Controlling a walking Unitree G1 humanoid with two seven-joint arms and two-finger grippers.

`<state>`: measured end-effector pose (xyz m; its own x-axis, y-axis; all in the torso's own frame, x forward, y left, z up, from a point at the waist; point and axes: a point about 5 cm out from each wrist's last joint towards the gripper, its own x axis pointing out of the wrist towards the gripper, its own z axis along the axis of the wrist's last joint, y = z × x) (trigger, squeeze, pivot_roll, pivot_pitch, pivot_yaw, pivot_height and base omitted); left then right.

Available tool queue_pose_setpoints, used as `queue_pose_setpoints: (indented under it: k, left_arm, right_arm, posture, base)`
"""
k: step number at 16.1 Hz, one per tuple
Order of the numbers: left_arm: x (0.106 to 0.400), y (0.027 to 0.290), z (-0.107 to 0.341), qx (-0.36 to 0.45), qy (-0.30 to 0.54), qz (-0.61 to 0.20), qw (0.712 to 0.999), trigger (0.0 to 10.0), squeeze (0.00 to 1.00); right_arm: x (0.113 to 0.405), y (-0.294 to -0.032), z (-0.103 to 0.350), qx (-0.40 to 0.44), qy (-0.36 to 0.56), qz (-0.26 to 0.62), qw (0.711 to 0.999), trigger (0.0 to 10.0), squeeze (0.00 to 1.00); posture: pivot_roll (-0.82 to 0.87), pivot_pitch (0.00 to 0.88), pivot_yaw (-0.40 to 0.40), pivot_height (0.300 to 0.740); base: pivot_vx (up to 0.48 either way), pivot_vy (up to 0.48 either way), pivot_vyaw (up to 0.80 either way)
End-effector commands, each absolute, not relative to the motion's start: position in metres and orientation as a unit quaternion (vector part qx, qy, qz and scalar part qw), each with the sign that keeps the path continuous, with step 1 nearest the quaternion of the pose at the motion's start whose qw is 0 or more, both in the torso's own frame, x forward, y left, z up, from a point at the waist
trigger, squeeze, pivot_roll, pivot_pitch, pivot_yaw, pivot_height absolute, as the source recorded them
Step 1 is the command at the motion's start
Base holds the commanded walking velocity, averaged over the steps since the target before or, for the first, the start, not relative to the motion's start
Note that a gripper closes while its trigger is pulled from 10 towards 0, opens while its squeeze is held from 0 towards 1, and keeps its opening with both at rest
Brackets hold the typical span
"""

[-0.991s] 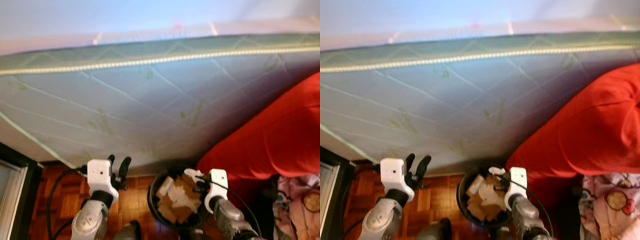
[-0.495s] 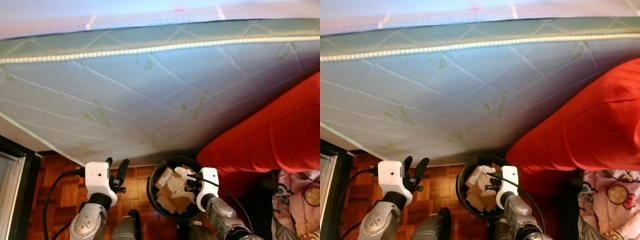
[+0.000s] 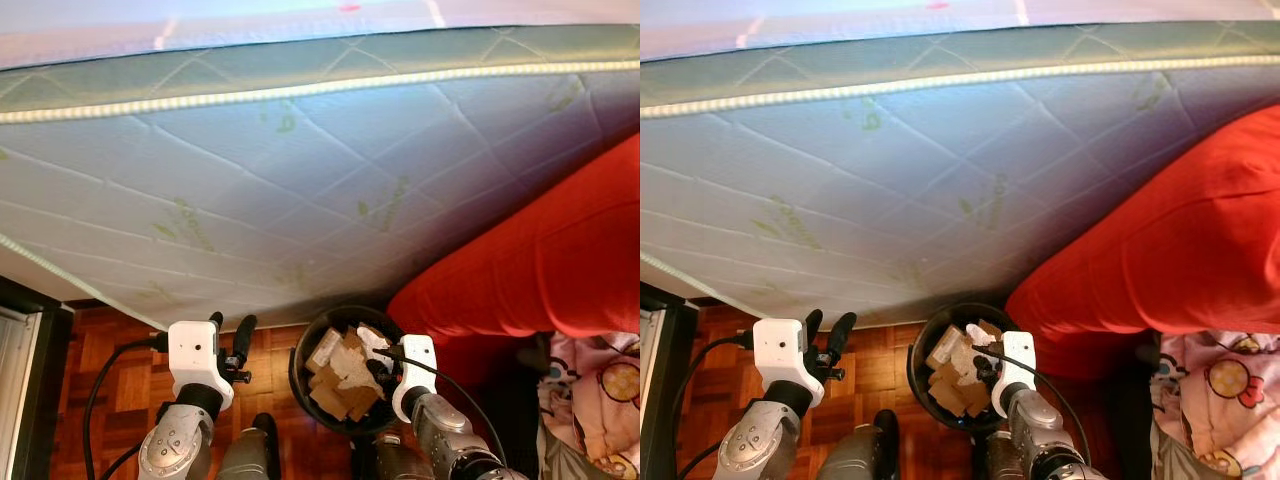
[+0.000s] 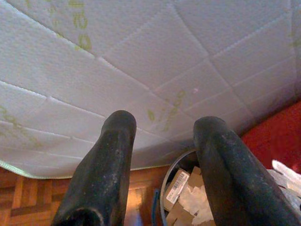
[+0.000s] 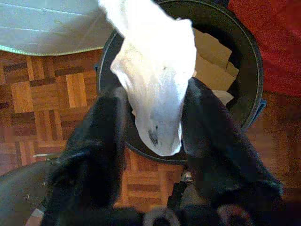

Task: Clean up the room

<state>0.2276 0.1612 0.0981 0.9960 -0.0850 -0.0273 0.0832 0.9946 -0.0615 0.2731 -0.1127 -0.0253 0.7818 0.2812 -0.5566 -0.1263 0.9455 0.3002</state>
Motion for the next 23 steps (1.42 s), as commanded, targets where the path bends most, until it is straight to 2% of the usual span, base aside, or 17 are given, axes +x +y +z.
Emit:
queue_pose_setpoints:
  k: [1, 11, 13, 14, 16, 17, 20, 21, 22, 23]
  left_arm:
    - [0.223, 0.162, 0.095, -0.029, 0.028, -0.038, 0.998, 10.0, 0.0]
    - [0.223, 0.161, 0.096, -0.029, 0.026, -0.034, 0.999, 10.0, 0.0]
    - [0.224, 0.162, 0.097, -0.029, 0.024, -0.033, 0.999, 10.0, 0.0]
    - [0.224, 0.161, 0.097, -0.028, 0.023, -0.032, 0.999, 10.0, 0.0]
    - [0.224, 0.161, 0.098, -0.029, 0.022, -0.031, 0.999, 10.0, 0.0]
    - [0.223, 0.161, 0.098, -0.029, 0.021, -0.029, 0.999, 10.0, 0.0]
    - [0.222, 0.163, 0.098, -0.028, 0.021, -0.023, 0.999, 10.0, 0.0]
    - [0.221, 0.163, 0.098, -0.027, 0.021, -0.022, 0.999, 10.0, 0.0]
    - [0.222, 0.164, 0.098, -0.027, 0.021, -0.02, 0.999, 10.0, 0.0]
    - [0.222, 0.163, 0.098, -0.027, 0.02, -0.02, 0.999, 10.0, 0.0]
  right_arm:
    - [0.26, -0.11, -0.036, 0.128, 0.34, 0.114, 0.925, 10.0, 0.99]
    - [0.244, -0.097, -0.047, 0.113, 0.376, 0.157, 0.906, 10.0, 0.98]
    - [0.235, -0.095, -0.053, 0.006, 0.395, 0.206, 0.895, 10.0, 0.99]
    - [0.231, -0.09, -0.054, -0.024, 0.392, 0.246, 0.886, 10.0, 0.98]
    - [0.233, -0.088, -0.052, -0.029, 0.378, 0.252, 0.89, 10.0, 0.98]
    - [0.237, -0.085, -0.048, -0.061, 0.353, 0.271, 0.894, 10.0, 0.98]
    - [0.237, -0.073, -0.044, -0.165, 0.31, 0.339, 0.873, 10.0, 0.96]
    - [0.236, -0.069, -0.043, -0.207, 0.293, 0.361, 0.861, 10.0, 0.96]
    - [0.231, -0.064, -0.045, -0.321, 0.248, 0.414, 0.815, 10.0, 0.96]
    - [0.227, -0.062, -0.047, -0.373, 0.226, 0.439, 0.786, 10.0, 0.94]
  posture:
    - [0.21, 0.366, -0.042, 0.74]
    - [0.22, 0.369, -0.048, 0.74]
    - [0.22, 0.366, -0.051, 0.74]
    - [0.22, 0.366, -0.052, 0.74]
    - [0.23, 0.366, -0.054, 0.74]
    - [0.24, 0.368, -0.055, 0.74]
    - [0.24, 0.369, -0.058, 0.74]
    - [0.24, 0.369, -0.058, 0.74]
    - [0.24, 0.37, -0.061, 0.74]
    - [0.24, 0.37, -0.061, 0.74]
  base:
    - [0.0, 0.0, 0.0]
    - [0.0, 0.0, 0.0]
    - [0.0, 0.0, 0.0]
    - [0.0, 0.0, 0.0]
    - [0.0, 0.0, 0.0]
    - [0.0, 0.0, 0.0]
    - [0.0, 0.0, 0.0]
    - [0.0, 0.0, 0.0]
    - [0.0, 0.0, 0.0]
    - [0.0, 0.0, 0.0]
